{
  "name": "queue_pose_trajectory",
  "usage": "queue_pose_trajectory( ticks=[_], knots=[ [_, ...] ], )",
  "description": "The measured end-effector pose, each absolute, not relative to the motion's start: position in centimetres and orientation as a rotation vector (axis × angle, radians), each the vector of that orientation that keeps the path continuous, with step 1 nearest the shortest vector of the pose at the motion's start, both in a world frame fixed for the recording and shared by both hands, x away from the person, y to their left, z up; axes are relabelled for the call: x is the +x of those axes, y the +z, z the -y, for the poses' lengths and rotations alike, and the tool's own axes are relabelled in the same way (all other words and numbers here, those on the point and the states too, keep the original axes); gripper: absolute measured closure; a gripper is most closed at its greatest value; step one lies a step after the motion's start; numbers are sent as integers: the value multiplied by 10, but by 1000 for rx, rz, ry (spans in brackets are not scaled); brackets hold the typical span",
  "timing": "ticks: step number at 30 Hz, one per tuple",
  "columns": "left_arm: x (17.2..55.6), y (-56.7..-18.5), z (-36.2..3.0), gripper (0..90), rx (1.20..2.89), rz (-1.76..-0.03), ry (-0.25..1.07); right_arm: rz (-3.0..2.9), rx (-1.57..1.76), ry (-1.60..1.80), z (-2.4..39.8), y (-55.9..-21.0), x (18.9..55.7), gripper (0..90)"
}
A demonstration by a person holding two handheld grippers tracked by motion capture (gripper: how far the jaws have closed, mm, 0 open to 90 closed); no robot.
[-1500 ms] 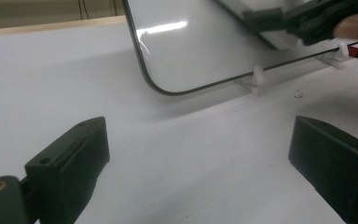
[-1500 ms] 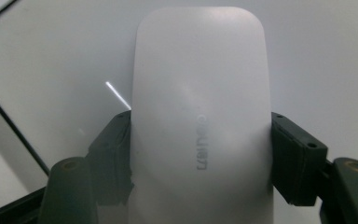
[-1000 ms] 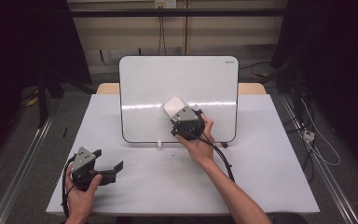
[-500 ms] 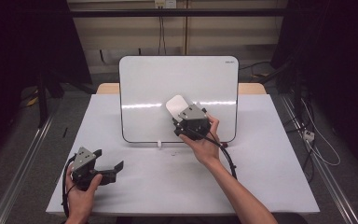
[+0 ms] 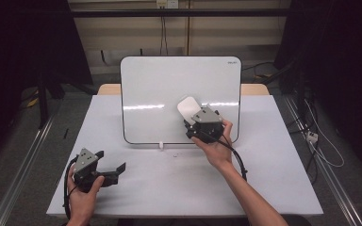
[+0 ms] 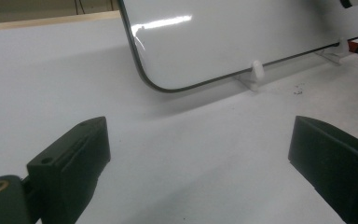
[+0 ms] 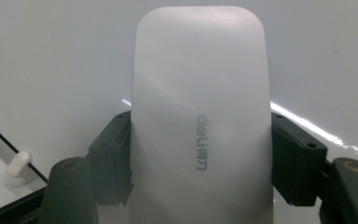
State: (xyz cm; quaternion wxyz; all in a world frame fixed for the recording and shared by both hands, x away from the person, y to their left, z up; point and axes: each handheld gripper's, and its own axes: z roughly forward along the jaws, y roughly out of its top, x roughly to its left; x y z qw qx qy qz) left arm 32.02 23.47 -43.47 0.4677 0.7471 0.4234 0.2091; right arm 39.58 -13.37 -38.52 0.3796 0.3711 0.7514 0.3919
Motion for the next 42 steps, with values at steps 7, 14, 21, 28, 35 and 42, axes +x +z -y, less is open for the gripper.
queue_pose_trajectory(
  ticks=[7,14,21,28,35,42],
  knots=[
    [321,-435,-238,53,1838,-1052,510,-1868,995,1007,157,-382,396,318],
    [319,-435,-236,54,1837,-1053,516,-1845,1000,1006,173,-376,392,317],
    [321,-435,-237,53,1841,-1047,520,-1796,1014,1033,187,-376,384,317],
    [319,-433,-233,54,1841,-1033,531,-1797,1030,1016,199,-381,378,317],
    [320,-432,-231,54,1850,-1030,533,-1801,1038,981,212,-385,372,317],
    [318,-433,-234,56,1844,-1035,539,-1795,1055,958,222,-393,368,317]
  ],
)
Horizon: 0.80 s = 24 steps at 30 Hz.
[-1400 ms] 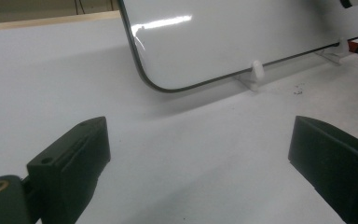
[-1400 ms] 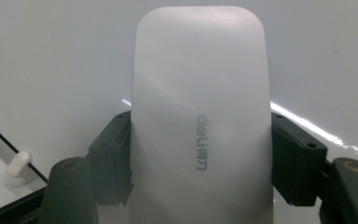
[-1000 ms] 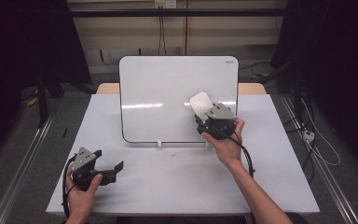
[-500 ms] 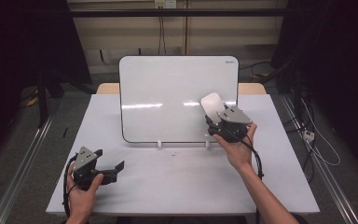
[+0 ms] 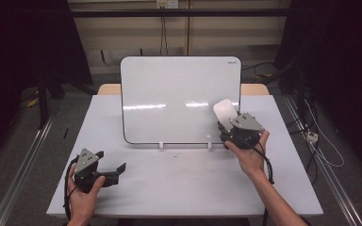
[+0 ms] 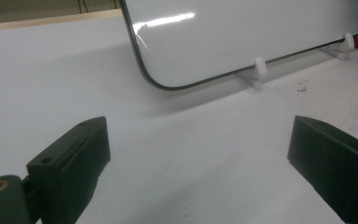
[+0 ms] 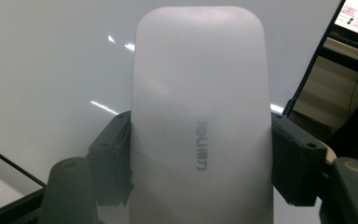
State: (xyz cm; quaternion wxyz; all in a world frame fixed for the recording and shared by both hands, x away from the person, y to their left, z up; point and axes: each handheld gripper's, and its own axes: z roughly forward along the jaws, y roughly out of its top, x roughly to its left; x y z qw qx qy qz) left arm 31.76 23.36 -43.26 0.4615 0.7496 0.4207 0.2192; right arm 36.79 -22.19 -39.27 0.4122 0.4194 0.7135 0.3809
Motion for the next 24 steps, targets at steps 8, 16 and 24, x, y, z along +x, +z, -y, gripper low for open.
queue_pose_trajectory(
  ticks=[8,16,24],
  knots=[
    [317,-433,-233,56,1852,-1042,531,-1819,1017,897,218,-408,372,317],
    [318,-434,-233,56,1848,-1049,530,-1850,988,851,208,-419,379,317],
    [318,-432,-234,56,1835,-1050,528,-1861,980,798,204,-427,384,317]
  ],
)
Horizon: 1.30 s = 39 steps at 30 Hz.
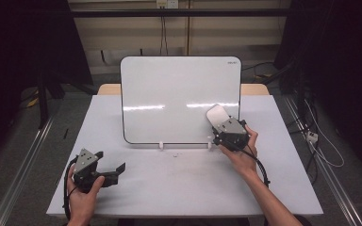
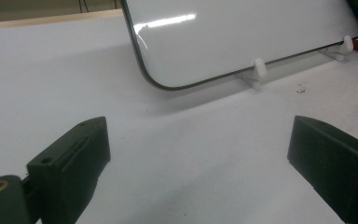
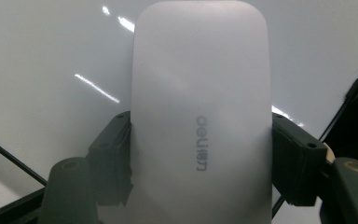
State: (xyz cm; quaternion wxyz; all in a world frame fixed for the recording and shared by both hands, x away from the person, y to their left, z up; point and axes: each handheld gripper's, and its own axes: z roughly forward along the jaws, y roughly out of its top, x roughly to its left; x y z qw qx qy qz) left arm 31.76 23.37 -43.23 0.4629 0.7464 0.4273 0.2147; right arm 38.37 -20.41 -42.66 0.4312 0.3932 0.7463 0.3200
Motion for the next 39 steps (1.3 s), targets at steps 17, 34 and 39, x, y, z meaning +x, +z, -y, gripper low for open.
queue_pose_trajectory(
  ticks=[17,34,39],
  knots=[
    [322,-434,-229,56,1860,-1026,516,-1878,1033,820,206,-425,385,295],
    [321,-435,-233,56,1854,-1041,508,-1909,1143,987,215,-417,384,62],
    [321,-435,-235,56,1848,-1045,503,-1900,1193,1033,221,-414,385,59]
  ],
)
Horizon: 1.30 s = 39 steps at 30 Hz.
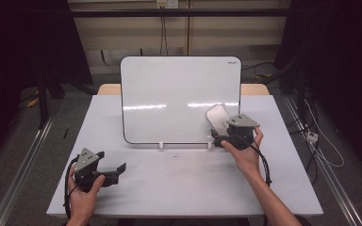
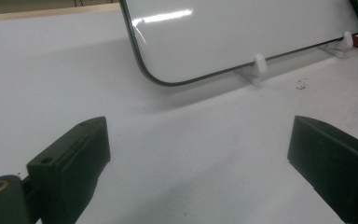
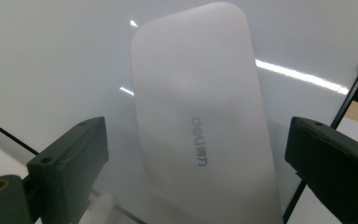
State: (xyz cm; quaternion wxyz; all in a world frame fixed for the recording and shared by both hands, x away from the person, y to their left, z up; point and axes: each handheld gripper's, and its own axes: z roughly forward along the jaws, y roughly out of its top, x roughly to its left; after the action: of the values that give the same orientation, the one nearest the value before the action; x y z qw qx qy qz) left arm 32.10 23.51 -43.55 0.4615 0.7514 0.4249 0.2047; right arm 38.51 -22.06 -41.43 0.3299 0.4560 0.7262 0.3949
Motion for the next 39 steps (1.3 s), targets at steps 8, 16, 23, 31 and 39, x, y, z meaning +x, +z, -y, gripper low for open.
queue_pose_trajectory(
  ticks=[8,16,23,31,39],
  knots=[
    [321,-436,-233,60,1852,-1042,500,-1885,1247,1035,224,-409,381,86],
    [325,-436,-236,60,1837,-1054,498,-1886,1278,1094,237,-406,372,69],
    [324,-433,-239,60,1831,-1059,515,-1887,1282,1101,248,-407,361,69],
    [324,-433,-239,62,1813,-1071,518,-1867,1282,1123,260,-409,344,75],
    [325,-433,-243,64,1784,-1096,506,-1856,1304,1115,269,-413,331,73]
  ],
)
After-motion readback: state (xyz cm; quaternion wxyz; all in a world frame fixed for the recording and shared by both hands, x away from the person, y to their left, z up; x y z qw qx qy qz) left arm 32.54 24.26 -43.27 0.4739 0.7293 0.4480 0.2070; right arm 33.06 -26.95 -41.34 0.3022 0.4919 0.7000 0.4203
